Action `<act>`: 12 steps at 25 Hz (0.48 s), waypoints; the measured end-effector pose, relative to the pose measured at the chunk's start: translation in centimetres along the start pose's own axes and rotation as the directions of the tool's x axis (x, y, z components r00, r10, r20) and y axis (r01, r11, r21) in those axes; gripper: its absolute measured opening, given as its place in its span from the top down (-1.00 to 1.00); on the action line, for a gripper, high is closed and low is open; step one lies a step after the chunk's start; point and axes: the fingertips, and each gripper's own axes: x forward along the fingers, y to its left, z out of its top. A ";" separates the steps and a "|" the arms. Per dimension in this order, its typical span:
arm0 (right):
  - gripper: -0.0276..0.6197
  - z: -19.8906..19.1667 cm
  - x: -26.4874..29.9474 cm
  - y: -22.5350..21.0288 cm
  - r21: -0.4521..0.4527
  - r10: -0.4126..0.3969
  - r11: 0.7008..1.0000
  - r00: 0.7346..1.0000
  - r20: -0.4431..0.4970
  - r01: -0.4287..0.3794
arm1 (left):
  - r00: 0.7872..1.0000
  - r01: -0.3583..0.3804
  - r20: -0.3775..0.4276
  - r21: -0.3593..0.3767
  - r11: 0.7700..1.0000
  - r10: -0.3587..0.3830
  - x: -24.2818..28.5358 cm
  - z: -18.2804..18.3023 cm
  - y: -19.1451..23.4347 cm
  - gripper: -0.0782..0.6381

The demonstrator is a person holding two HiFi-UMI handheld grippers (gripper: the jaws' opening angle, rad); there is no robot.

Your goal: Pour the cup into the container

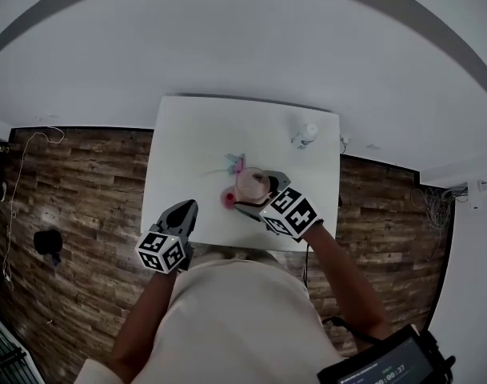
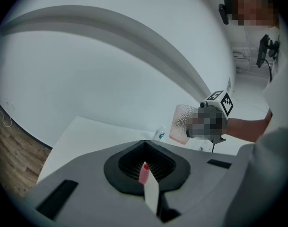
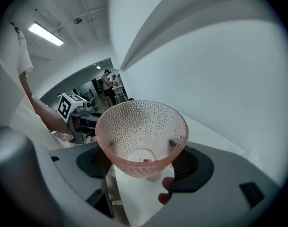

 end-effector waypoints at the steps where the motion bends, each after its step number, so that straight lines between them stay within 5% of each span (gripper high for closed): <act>1: -0.21 0.4 -0.6 -0.2 -0.010 -0.011 1.000 1.000 0.022 0.011 | 1.000 -0.001 0.008 0.004 1.000 0.001 0.0 0.4 -0.4 0.75; 12: -0.21 1.5 -4.6 -0.5 -0.096 -0.104 0.988 0.982 0.159 0.121 | 0.996 -0.006 0.086 0.023 1.000 0.004 -0.6 3.2 -2.9 0.75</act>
